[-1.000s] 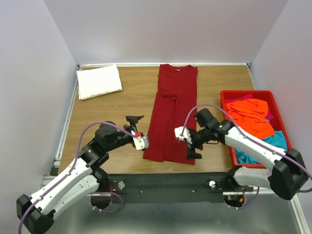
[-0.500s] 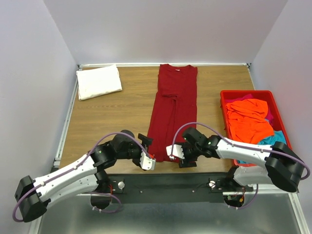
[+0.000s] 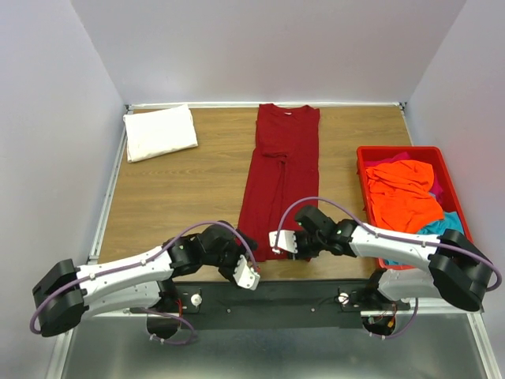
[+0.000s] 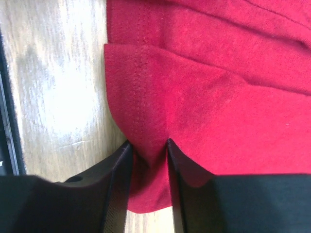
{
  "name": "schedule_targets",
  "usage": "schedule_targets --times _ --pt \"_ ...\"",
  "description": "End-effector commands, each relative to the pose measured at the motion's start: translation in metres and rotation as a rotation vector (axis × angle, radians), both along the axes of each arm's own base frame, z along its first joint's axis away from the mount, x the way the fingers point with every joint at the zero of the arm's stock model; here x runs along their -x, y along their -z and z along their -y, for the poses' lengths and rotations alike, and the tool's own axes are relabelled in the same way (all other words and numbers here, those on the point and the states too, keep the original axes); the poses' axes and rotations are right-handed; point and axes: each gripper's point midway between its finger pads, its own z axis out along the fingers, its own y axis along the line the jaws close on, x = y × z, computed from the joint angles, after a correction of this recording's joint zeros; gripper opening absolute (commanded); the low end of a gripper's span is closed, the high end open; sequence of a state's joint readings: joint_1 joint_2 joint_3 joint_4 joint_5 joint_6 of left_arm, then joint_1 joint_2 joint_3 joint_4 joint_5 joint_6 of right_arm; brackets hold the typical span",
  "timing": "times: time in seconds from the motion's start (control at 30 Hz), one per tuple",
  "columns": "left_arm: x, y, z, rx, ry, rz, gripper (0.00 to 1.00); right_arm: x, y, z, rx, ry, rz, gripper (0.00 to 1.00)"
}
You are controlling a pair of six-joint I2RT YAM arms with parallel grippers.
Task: Fold and stack the t-shirts
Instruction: Fold the tshirt
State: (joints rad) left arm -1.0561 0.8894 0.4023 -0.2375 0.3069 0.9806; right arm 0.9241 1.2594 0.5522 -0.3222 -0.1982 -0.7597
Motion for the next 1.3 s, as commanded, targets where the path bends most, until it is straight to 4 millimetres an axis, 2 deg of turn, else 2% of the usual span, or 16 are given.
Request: schedule_targets --times 0.0,0.17,0.33,0.37,0.43,0.5,0.57,0.83,0.93,1.07,1.27 --pt "0.003 0.011 0.011 -0.017 0.024 0.007 0.92 0.007 0.002 0.008 0.024 -0.004 -0.009 0.39" --pt "-0.005 0.025 0.015 -0.052 -0.003 0.028 0.9 0.008 -0.002 0.004 0.005 -0.004 -0.023 0.34" --pt "-0.02 0.032 0.007 -0.061 -0.088 0.075 0.88 0.01 -0.01 0.001 -0.031 -0.016 -0.017 0.34" --pt "-0.022 0.029 0.007 -0.047 -0.097 0.087 0.85 0.01 -0.011 0.0 -0.036 -0.017 -0.015 0.34" --pt "-0.022 0.035 0.002 -0.068 -0.105 0.09 0.81 0.011 -0.012 0.0 -0.04 -0.019 -0.013 0.33" --pt "-0.023 0.04 0.001 -0.091 -0.105 0.086 0.63 0.01 -0.014 -0.001 -0.047 -0.017 -0.01 0.33" --pt "-0.024 0.042 0.005 -0.102 -0.096 0.079 0.54 0.009 -0.016 -0.002 -0.05 -0.011 -0.006 0.33" --pt "-0.022 0.049 0.01 -0.141 -0.08 0.042 0.41 0.008 -0.019 -0.001 -0.059 -0.003 0.002 0.31" --pt "-0.011 0.056 0.011 -0.173 -0.032 -0.012 0.42 0.008 -0.02 -0.002 -0.061 -0.001 0.0 0.31" --pt "-0.013 0.046 0.011 -0.166 -0.045 -0.006 0.61 0.008 -0.021 -0.002 -0.068 0.0 0.005 0.31" --pt "-0.012 0.04 0.008 -0.165 -0.051 -0.006 0.65 0.006 -0.023 -0.004 -0.074 0.007 0.001 0.3"
